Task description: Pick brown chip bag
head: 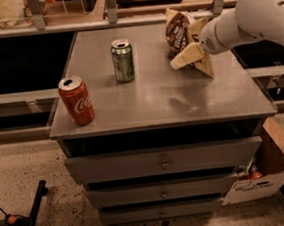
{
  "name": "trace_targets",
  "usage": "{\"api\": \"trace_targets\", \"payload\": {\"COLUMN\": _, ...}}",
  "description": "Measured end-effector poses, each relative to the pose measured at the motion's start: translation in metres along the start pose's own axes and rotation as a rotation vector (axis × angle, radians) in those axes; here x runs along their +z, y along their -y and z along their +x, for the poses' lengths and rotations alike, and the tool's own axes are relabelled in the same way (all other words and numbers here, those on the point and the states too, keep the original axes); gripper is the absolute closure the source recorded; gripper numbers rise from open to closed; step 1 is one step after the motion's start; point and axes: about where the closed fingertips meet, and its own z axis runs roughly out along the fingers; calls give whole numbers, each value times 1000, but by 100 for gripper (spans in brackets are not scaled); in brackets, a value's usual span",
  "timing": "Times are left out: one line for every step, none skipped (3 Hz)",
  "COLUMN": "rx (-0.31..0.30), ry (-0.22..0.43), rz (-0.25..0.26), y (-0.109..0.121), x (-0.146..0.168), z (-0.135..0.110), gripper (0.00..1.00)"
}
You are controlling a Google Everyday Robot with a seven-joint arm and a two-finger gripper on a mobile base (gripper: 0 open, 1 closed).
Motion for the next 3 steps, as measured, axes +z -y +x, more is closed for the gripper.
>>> {"api": "trace_targets", "payload": {"rx": 14, "ry": 21, "rz": -19, "y": -8, "x": 25, "z": 17, "gripper": 18}}
{"api": "trace_targets", "payload": {"rx": 27, "ry": 32, "rz": -32, "y": -12, "x": 37, "z": 26, "gripper": 41}}
{"api": "trace_targets", "payload": {"rx": 42, "ry": 11, "rz": -19, "y": -12, "x": 41, "z": 29, "gripper": 65}}
